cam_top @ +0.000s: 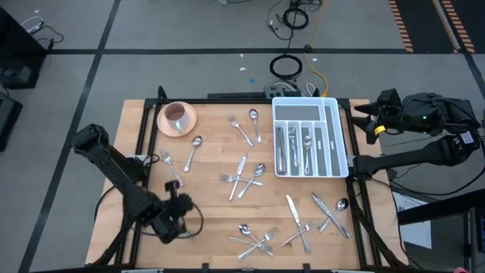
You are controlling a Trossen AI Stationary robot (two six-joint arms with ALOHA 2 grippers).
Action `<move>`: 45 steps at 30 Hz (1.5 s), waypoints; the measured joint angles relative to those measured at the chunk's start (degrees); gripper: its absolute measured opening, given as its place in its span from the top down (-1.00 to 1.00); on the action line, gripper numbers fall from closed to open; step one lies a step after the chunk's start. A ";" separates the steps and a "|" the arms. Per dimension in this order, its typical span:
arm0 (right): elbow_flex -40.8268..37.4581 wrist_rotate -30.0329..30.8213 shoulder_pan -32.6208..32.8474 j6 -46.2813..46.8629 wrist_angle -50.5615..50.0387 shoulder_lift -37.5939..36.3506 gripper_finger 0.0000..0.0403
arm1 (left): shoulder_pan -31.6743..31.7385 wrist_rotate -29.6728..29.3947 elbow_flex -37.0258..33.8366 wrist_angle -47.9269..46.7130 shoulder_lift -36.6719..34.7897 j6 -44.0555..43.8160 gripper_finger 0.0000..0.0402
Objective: Sort silverware
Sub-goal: Put the silver spoon into the white cutlery tray
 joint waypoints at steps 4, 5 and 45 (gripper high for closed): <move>0.00 1.44 0.00 -1.18 -0.05 0.00 -0.18 | 6.95 -12.77 2.24 1.74 0.00 11.46 1.00; 0.00 1.44 -0.01 -1.53 -0.06 0.00 -0.18 | 8.90 -15.62 2.58 3.31 0.00 15.61 1.00; -1.47 -21.17 -5.89 3.62 20.74 16.23 -0.18 | 38.54 13.83 27.42 93.56 29.73 141.37 1.00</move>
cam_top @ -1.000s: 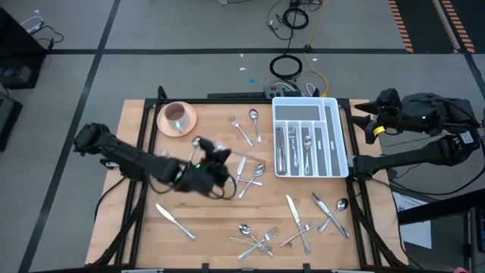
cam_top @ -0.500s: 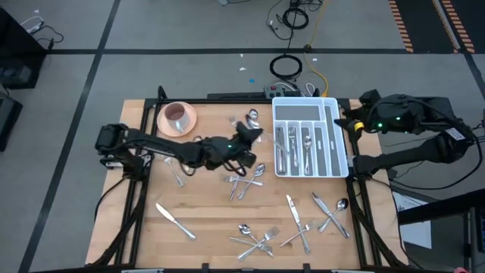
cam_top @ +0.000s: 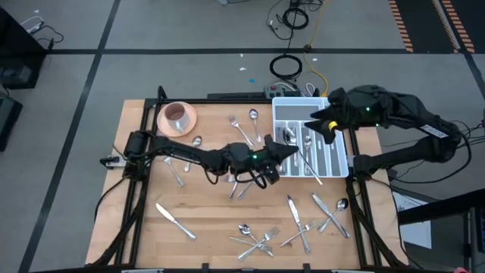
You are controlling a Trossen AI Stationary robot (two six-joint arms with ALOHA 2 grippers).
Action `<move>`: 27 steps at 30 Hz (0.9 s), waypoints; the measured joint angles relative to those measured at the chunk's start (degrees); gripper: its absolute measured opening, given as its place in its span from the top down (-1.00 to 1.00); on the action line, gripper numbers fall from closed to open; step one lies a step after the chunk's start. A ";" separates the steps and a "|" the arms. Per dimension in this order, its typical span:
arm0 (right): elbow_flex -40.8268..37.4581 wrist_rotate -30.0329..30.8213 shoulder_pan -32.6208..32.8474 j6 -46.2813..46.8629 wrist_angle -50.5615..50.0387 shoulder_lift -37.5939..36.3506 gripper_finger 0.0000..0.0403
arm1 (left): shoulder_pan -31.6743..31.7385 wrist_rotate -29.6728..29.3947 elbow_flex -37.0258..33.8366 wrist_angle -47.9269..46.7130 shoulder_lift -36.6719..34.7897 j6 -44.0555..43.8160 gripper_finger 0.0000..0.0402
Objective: Sort silverware
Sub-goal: Put the silver spoon into the white cutlery tray
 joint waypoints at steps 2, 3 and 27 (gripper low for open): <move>-2.35 -4.82 -1.67 0.06 4.61 -0.58 -0.18 | -0.26 0.01 0.13 0.54 0.00 0.21 1.00; -3.79 -6.76 -2.55 0.33 6.66 -1.00 -0.18 | -0.36 -0.16 0.13 0.93 0.03 0.51 1.00; -30.04 -35.30 -9.60 6.07 37.44 -3.74 -0.08 | -1.25 0.83 0.10 -2.28 0.07 -3.41 1.00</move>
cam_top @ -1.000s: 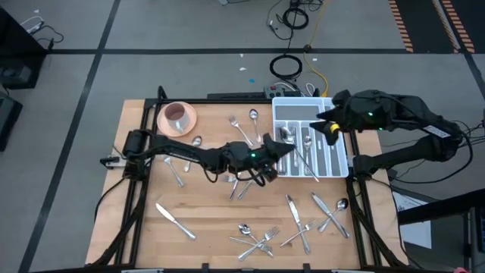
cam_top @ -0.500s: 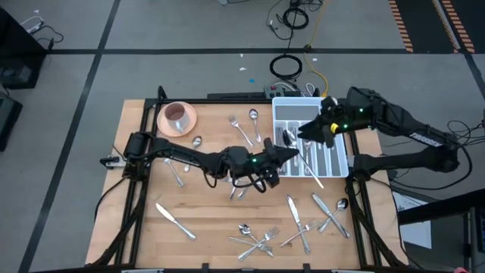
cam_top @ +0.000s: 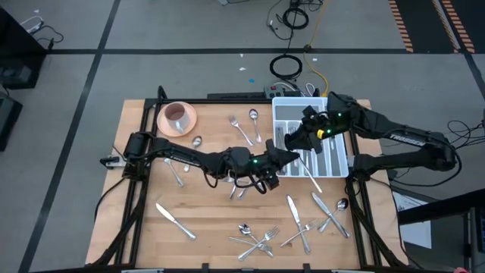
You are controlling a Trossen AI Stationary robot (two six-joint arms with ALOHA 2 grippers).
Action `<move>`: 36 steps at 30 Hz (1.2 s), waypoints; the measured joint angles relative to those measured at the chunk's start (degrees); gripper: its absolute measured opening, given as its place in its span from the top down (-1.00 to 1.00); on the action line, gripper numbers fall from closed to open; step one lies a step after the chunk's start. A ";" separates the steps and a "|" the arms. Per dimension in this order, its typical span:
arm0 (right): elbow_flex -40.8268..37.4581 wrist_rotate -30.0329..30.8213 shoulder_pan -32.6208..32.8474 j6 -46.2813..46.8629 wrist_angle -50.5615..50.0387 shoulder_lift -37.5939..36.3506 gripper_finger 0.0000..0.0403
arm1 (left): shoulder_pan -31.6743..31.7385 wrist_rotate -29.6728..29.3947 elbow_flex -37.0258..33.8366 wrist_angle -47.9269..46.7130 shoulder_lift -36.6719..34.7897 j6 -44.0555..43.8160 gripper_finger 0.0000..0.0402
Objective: Sort silverware
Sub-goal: Put the silver spoon into the white cutlery tray
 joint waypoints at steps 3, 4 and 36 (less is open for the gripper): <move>0.02 -3.63 -0.79 -0.55 0.17 0.51 0.06 | 0.02 -0.02 0.00 -0.01 0.00 -1.47 1.00; 0.02 -3.80 -0.79 -0.65 0.11 0.63 0.13 | 0.03 -0.01 0.00 0.01 0.00 -1.55 1.00; -4.03 5.46 -22.68 -7.21 -14.77 -4.99 1.00 | -2.25 -29.78 0.00 -8.90 -2.60 -34.43 0.55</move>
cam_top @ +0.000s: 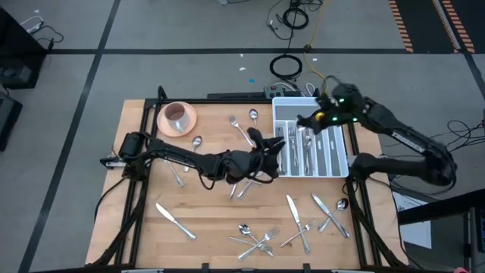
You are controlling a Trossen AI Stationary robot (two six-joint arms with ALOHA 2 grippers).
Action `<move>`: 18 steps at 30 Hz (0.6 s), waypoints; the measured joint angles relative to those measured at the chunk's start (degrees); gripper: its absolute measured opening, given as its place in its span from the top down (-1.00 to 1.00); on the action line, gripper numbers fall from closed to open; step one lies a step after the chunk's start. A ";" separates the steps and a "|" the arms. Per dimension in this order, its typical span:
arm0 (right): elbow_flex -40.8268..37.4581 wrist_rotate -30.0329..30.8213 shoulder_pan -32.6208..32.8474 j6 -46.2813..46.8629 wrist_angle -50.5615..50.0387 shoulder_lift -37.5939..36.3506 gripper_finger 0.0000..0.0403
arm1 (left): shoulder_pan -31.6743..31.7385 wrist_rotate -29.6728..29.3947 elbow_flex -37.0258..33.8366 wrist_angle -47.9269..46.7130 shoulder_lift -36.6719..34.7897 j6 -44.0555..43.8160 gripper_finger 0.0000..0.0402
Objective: Sort silverware
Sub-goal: Put the silver spoon into the white cutlery tray
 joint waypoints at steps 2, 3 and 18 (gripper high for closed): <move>-2.87 -4.39 -5.97 -1.76 -0.34 -3.37 1.00 | -0.78 -3.56 0.00 0.09 -0.02 0.58 0.55; -4.56 -7.16 -8.98 -2.26 -0.52 -4.90 1.00 | -1.12 -4.33 -0.01 0.01 -0.02 0.54 0.55; -27.12 -27.74 -26.33 -0.32 14.79 -7.09 1.00 | -1.62 2.26 -0.02 -12.23 -7.46 -24.11 0.55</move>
